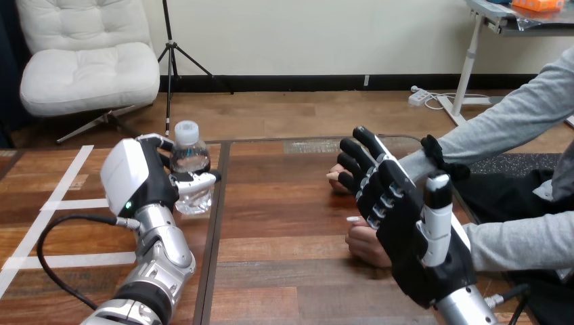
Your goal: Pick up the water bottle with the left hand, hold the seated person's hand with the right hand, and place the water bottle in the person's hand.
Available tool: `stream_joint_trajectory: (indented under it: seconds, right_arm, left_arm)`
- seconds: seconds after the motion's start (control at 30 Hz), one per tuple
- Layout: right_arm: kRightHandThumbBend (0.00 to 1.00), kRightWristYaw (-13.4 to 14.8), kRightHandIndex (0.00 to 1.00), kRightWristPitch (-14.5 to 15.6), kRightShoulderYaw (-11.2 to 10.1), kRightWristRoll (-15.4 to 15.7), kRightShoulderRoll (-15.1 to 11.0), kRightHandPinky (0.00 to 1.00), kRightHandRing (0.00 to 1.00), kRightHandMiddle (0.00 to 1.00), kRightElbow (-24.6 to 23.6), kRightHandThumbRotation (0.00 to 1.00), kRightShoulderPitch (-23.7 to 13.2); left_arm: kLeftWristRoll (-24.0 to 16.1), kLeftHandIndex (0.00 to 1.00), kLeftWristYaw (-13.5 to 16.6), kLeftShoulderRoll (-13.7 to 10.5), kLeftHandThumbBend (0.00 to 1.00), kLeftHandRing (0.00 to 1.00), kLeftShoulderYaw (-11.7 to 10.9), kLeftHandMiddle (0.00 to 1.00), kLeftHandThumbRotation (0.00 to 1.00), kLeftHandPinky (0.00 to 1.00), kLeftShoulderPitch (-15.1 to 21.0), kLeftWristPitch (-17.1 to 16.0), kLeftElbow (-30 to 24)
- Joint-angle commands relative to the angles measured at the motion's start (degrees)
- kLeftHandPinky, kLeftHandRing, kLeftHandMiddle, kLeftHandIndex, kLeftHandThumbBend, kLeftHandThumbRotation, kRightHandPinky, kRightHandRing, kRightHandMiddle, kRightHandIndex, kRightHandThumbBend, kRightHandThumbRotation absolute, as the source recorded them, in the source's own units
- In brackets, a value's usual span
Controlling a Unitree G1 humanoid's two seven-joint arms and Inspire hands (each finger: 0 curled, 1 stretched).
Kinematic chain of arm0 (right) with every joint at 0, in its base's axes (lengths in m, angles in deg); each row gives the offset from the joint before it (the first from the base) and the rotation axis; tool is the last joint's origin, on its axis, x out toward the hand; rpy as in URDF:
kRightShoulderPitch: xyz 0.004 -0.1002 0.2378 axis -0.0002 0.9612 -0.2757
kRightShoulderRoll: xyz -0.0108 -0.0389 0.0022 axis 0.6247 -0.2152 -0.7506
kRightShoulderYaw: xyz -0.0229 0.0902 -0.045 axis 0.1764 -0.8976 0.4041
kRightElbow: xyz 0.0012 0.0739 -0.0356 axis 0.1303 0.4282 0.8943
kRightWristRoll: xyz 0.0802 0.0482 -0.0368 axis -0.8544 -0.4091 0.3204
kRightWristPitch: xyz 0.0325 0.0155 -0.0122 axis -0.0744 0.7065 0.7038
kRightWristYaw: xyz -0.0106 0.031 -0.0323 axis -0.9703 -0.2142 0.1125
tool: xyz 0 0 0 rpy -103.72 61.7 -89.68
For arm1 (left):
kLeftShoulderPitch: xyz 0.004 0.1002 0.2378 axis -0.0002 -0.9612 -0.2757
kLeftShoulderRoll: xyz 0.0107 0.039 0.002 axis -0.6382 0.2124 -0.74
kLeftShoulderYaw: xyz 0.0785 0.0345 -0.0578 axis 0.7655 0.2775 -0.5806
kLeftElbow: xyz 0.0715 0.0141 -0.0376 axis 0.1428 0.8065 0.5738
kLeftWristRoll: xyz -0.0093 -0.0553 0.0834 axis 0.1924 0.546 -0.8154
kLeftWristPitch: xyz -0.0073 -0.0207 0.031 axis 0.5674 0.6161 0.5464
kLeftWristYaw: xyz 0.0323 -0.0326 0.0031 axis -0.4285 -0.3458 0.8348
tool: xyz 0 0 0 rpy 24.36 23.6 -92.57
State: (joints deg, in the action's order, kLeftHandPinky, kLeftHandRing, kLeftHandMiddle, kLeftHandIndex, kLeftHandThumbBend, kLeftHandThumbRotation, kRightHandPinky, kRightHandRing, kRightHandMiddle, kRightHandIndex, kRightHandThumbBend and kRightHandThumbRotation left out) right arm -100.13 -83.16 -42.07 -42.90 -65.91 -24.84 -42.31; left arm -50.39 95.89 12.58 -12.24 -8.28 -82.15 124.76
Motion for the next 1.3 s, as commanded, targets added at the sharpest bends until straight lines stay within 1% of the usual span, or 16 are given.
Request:
stream_joint_trajectory:
  seconds: [0.0,0.23,0.33,0.6,0.73,0.93,1.13,1.27]
  right_arm:
    - [0.93,0.1,0.98,-1.8,-1.1,0.7,-0.4,1.0,0.98,0.96,1.4,1.0,-4.8]
    - [0.93,0.0,0.97,-2.3,-1.7,1.0,-0.4,1.0,0.98,0.95,2.8,1.0,-6.0]
    - [0.93,-0.1,0.97,-2.5,-1.9,1.1,-0.3,1.0,0.98,0.95,3.4,1.0,-6.4]
    - [0.92,-0.1,0.96,-2.9,-2.3,1.3,-0.3,0.99,0.96,0.94,4.5,1.0,-7.1]
    - [0.92,-0.6,0.96,-3.3,-2.4,1.2,-0.5,0.99,0.96,0.95,5.1,1.0,-7.3]
    - [0.93,-0.5,0.96,-2.6,-2.4,1.3,-0.6,0.99,0.97,0.95,5.1,1.0,-7.3]
    - [0.94,-0.9,0.97,-2.7,-2.4,0.9,-0.6,1.0,0.97,0.95,5.6,1.0,-7.4]
    - [0.94,-0.8,0.97,-2.7,-2.5,1.0,-0.5,1.0,0.98,0.96,5.5,1.0,-7.2]
  left_arm:
    - [-2.0,0.45,2.6,-2.4,0.81,0.33,1.6,0.41,0.0,0.26,2.3,-3.4,-3.4]
    - [-3.0,0.46,4.5,-3.1,0.82,0.36,2.4,0.43,0.0,0.29,1.8,-6.4,-3.1]
    - [-3.7,0.46,5.4,-3.2,0.83,0.38,2.9,0.44,0.0,0.31,2.0,-6.2,-2.8]
    - [-5.0,0.47,8.0,-3.7,0.84,0.43,4.1,0.47,0.0,0.36,1.8,-7.9,-2.6]
    - [-5.6,0.47,9.4,-3.7,0.84,0.44,4.4,0.47,0.0,0.37,1.7,-8.4,-2.4]
    - [-6.2,0.47,11.3,-3.9,0.86,0.43,4.7,0.47,0.0,0.38,1.6,-9.7,-2.1]
    - [-6.4,0.46,12.5,-4.1,0.87,0.42,5.0,0.46,0.0,0.37,1.5,-11.9,-2.2]
    - [-7.0,0.45,13.9,-4.2,0.88,0.42,5.5,0.45,0.0,0.37,1.4,-13.1,-2.2]
